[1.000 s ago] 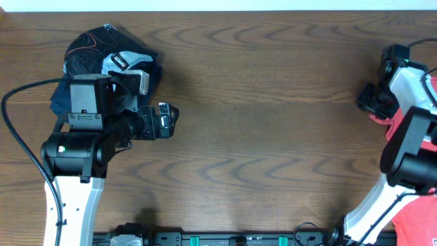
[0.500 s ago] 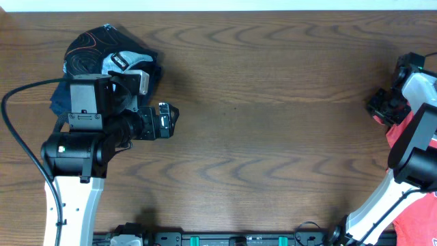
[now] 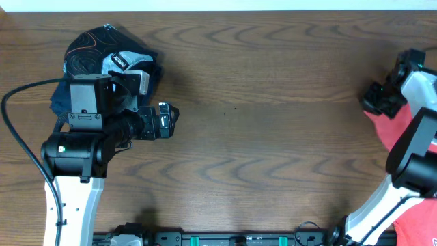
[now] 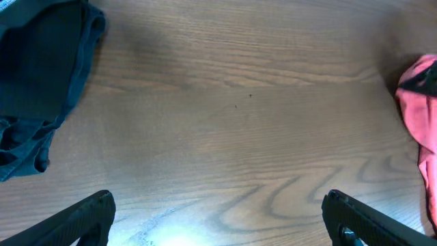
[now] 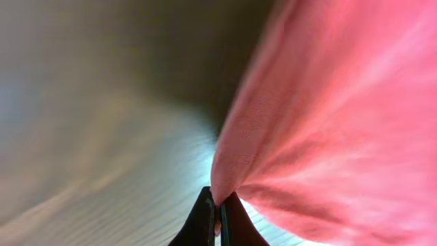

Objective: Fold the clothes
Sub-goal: 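Reach the right gripper to the red t-shirt edge and grasp it, then reach the left gripper to the red t-shirt's left edge and grasp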

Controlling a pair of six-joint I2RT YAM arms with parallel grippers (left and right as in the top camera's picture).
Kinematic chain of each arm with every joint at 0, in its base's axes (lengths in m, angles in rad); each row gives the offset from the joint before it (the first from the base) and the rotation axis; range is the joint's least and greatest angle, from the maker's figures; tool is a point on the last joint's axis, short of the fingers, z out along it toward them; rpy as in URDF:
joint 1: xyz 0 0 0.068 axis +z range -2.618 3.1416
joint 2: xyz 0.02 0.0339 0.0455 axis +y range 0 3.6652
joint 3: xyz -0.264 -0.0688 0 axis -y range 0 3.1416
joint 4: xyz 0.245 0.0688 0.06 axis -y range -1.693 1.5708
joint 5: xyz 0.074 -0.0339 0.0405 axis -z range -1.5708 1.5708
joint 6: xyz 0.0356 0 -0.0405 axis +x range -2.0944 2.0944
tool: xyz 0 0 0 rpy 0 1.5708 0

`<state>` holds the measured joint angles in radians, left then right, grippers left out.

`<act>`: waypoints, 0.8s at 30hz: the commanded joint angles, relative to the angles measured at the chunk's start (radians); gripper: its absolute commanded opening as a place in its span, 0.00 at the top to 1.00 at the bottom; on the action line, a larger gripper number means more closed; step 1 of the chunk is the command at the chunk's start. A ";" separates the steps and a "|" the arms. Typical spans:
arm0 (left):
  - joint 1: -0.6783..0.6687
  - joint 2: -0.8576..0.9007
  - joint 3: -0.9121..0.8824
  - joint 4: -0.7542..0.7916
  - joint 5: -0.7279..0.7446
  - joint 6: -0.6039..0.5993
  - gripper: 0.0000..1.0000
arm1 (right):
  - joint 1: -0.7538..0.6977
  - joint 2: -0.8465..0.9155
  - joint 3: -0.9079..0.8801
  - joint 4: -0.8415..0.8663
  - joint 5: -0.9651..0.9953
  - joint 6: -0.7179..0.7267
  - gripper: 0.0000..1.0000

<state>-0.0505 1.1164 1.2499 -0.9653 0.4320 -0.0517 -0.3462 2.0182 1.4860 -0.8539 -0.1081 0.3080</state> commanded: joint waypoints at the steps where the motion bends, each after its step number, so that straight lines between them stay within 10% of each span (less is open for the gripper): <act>1: -0.001 0.000 0.018 -0.002 0.009 0.006 0.02 | 0.086 -0.170 0.006 0.008 -0.114 -0.035 0.99; 18: -0.001 0.008 0.017 -0.004 0.103 0.006 0.02 | 0.596 -0.251 0.006 0.035 -0.059 -0.040 0.99; 24: -0.024 0.043 0.015 -0.015 0.137 0.006 0.02 | 0.576 -0.254 0.006 0.039 0.050 -0.039 0.74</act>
<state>-0.0570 1.1362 1.2499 -0.9737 0.5297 -0.0517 0.2699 1.7683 1.4864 -0.8169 -0.1314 0.2768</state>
